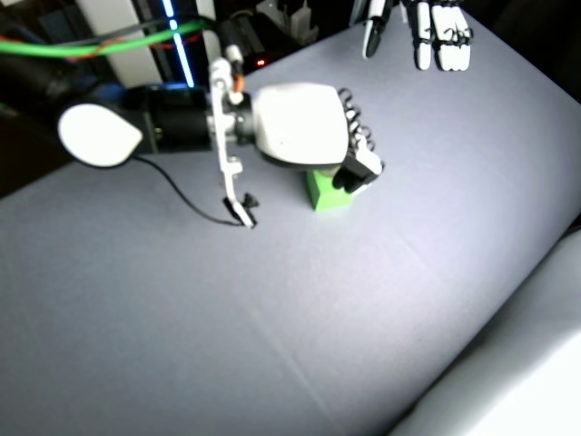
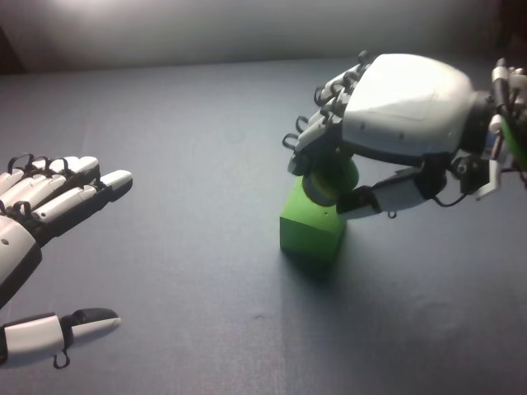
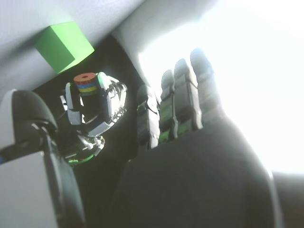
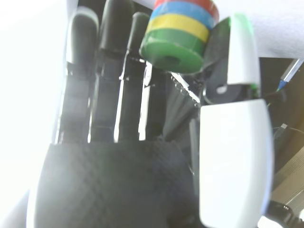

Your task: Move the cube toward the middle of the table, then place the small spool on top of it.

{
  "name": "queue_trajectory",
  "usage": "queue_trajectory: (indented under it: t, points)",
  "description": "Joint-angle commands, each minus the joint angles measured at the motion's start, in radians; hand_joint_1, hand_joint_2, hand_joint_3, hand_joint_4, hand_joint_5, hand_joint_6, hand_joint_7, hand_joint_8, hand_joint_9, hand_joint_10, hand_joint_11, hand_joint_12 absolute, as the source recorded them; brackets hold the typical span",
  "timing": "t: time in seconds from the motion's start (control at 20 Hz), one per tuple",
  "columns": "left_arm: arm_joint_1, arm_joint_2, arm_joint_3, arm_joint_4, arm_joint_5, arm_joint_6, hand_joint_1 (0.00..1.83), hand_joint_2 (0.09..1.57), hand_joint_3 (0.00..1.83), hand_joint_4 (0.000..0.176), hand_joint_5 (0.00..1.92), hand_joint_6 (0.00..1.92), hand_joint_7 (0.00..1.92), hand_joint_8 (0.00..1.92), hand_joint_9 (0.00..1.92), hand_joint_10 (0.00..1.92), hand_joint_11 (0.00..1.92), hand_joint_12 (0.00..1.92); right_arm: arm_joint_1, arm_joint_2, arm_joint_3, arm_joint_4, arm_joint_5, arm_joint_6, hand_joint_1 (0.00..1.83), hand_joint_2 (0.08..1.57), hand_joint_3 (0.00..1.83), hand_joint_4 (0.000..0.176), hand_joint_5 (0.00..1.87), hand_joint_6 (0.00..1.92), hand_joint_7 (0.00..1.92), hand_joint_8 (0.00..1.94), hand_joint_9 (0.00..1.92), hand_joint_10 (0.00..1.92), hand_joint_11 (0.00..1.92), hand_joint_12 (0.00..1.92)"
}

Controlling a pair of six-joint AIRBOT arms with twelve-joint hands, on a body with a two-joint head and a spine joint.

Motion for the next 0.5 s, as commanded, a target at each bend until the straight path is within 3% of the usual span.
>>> queue_trajectory:
  t: [0.0, 0.05, 0.1, 0.15, 0.2, 0.3, 0.35, 0.45]
  points:
    - [-0.003, -0.003, 0.006, 0.009, -0.113, -0.004, 0.83, 0.97, 0.00, 0.153, 0.19, 0.00, 0.12, 0.00, 0.10, 0.00, 0.00, 0.27, 0.016, 0.000, 0.005, 0.027, 0.081, -0.005, 1.30, 1.01, 0.01, 0.000, 1.14, 0.66, 1.37, 0.33, 1.11, 0.75, 0.75, 1.32]
    - [-0.003, -0.003, 0.007, 0.009, -0.112, -0.004, 0.84, 0.96, 0.00, 0.149, 0.20, 0.00, 0.12, 0.00, 0.10, 0.00, 0.00, 0.29, 0.016, -0.004, 0.008, 0.021, 0.073, -0.005, 1.29, 1.01, 0.00, 0.000, 1.21, 0.46, 1.29, 0.58, 1.14, 0.63, 0.74, 1.32]
    - [-0.003, -0.003, 0.008, 0.009, -0.111, -0.005, 0.84, 0.96, 0.00, 0.151, 0.19, 0.00, 0.12, 0.00, 0.10, 0.00, 0.00, 0.29, 0.017, -0.011, 0.012, 0.016, 0.064, -0.005, 1.38, 1.04, 0.00, 0.000, 1.21, 0.40, 1.18, 0.69, 1.00, 1.06, 0.69, 1.34]
    - [-0.003, -0.004, 0.008, 0.009, -0.111, -0.006, 0.85, 0.96, 0.00, 0.157, 0.20, 0.00, 0.13, 0.00, 0.10, 0.00, 0.00, 0.29, 0.017, -0.019, 0.016, 0.008, 0.055, -0.005, 1.39, 1.05, 0.00, 0.000, 1.19, 0.43, 1.16, 0.69, 0.99, 1.15, 0.72, 1.31]
    - [-0.003, -0.005, 0.009, 0.009, -0.110, -0.008, 0.84, 0.96, 0.00, 0.154, 0.20, 0.00, 0.13, 0.00, 0.10, 0.00, 0.00, 0.29, 0.019, -0.027, 0.021, -0.002, 0.043, -0.005, 1.40, 1.03, 0.00, 0.000, 1.15, 0.54, 1.20, 0.57, 1.04, 1.09, 0.80, 1.20]
    - [-0.003, -0.005, 0.009, 0.010, -0.110, -0.009, 0.84, 0.96, 0.00, 0.159, 0.20, 0.00, 0.12, 0.00, 0.11, 0.00, 0.00, 0.32, 0.020, -0.034, 0.027, -0.010, 0.028, -0.005, 1.40, 1.04, 0.00, 0.000, 1.17, 0.52, 1.18, 0.63, 1.01, 1.11, 0.77, 1.26]
    - [-0.003, -0.005, 0.009, 0.010, -0.110, -0.009, 0.84, 0.96, 0.00, 0.144, 0.20, 0.00, 0.13, 0.00, 0.11, 0.00, 0.00, 0.32, 0.020, -0.034, 0.028, -0.012, 0.021, -0.005, 1.31, 1.03, 0.00, 0.000, 1.27, 0.32, 1.15, 0.86, 1.00, 0.96, 0.74, 1.36]
    - [-0.003, -0.006, 0.010, 0.010, -0.110, -0.009, 0.86, 0.96, 0.00, 0.135, 0.20, 0.00, 0.13, 0.00, 0.11, 0.00, 0.00, 0.32, 0.020, -0.035, 0.030, -0.013, 0.015, -0.005, 1.30, 1.02, 0.00, 0.000, 1.32, 0.19, 1.19, 0.85, 1.06, 0.85, 0.78, 1.37]
